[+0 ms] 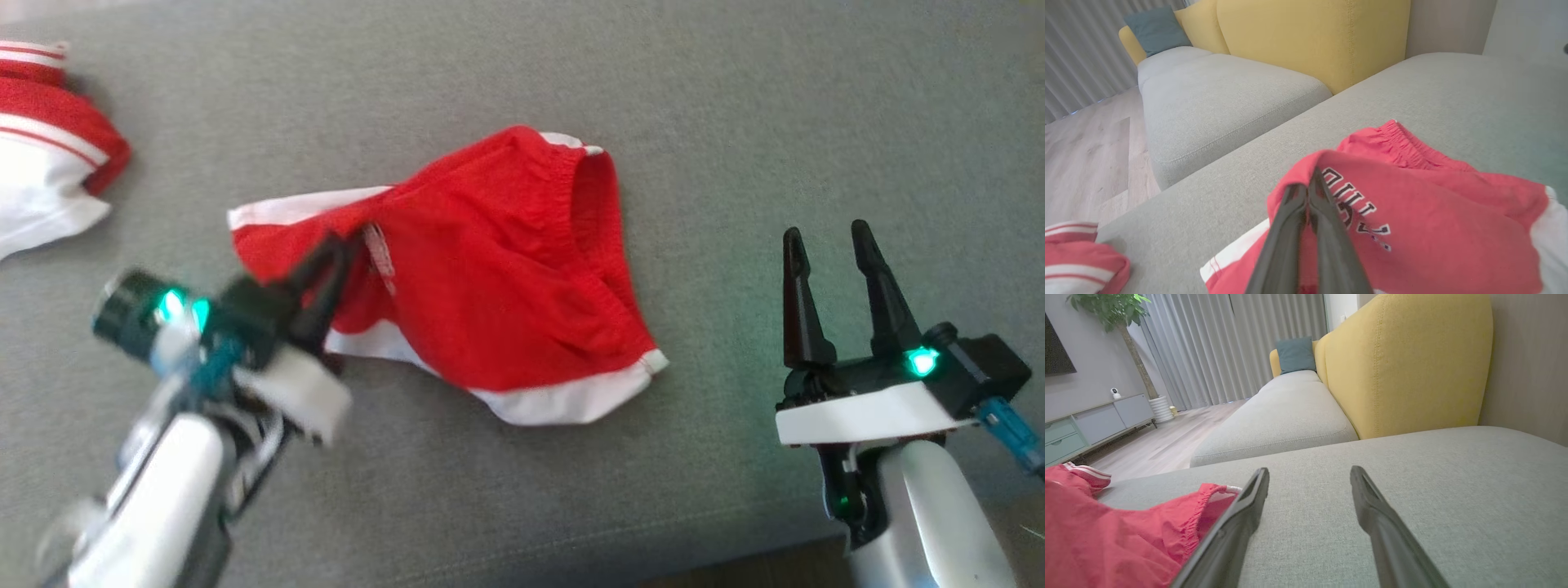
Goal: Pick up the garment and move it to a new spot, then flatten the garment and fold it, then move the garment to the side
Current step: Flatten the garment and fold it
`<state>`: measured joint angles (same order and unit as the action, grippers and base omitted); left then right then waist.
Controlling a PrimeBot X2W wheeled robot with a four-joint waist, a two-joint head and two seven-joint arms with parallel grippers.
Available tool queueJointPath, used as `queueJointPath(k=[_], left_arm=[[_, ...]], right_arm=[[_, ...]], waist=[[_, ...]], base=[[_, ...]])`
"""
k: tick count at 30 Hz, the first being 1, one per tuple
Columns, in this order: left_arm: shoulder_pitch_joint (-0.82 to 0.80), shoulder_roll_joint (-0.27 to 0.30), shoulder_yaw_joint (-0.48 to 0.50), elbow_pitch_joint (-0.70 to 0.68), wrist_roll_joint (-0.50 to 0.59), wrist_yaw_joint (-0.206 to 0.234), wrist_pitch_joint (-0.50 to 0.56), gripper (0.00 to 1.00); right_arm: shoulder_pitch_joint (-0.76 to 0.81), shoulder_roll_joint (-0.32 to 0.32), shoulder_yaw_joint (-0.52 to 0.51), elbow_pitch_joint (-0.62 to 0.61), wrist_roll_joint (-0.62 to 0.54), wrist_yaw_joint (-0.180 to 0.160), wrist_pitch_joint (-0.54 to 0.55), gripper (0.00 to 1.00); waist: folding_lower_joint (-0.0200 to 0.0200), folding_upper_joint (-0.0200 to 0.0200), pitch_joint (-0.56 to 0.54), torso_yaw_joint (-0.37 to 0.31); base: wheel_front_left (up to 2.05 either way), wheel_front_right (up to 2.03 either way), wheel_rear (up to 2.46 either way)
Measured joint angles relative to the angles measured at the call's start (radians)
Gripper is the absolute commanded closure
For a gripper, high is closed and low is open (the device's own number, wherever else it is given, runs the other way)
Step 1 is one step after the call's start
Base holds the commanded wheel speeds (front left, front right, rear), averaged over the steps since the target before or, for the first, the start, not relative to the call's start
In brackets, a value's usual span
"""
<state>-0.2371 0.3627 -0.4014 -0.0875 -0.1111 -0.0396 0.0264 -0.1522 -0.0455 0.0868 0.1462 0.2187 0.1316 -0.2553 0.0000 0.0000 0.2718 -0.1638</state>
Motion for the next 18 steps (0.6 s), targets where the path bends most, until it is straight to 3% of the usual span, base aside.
queueJointPath(k=[7,10,11,12,13,18], left_arm=[[-0.219,-0.038,-0.006,0.281,0.026,-0.01,-0.032,1.0],[-0.294,-0.07,-0.005,0.412,0.04,0.008,-0.073,1.0],[-0.314,-0.085,-0.004,0.45,0.04,0.02,-0.093,0.87],[-0.33,-0.097,-0.004,0.483,0.04,0.028,-0.113,0.55],[-0.344,-0.108,-0.005,0.514,0.04,0.032,-0.133,0.0],[-0.365,-0.155,-0.007,0.606,0.037,0.044,-0.216,0.0]], right_arm=[[-0.007,0.0,0.001,-0.004,0.002,0.0,0.0,0.0],[-0.021,0.0,0.001,-0.005,0.006,0.0,0.0,0.0],[-0.027,0.0,0.001,-0.006,0.01,0.0,0.0,0.0],[-0.031,0.0,0.001,-0.008,0.01,0.0,0.0,0.0],[-0.033,0.0,0.001,-0.009,0.01,0.0,0.0,0.0],[-0.034,0.0,-0.015,-0.009,0.008,0.0,0.0,0.0]], waist=[[0.0,0.0,0.058,-0.048],[0.0,0.0,0.081,-0.068],[0.0001,0.0,0.087,-0.073],[0.0001,0.0,0.093,-0.077],[0.0001,0.0,0.097,-0.081],[0.0001,0.0,0.099,-0.067]], base=[[0.0,0.0,0.0],[0.0,0.0,0.0],[0.0,0.0,0.0],[0.0,0.0,0.0],[0.0,0.0,0.0],[0.0,0.0,0.0]])
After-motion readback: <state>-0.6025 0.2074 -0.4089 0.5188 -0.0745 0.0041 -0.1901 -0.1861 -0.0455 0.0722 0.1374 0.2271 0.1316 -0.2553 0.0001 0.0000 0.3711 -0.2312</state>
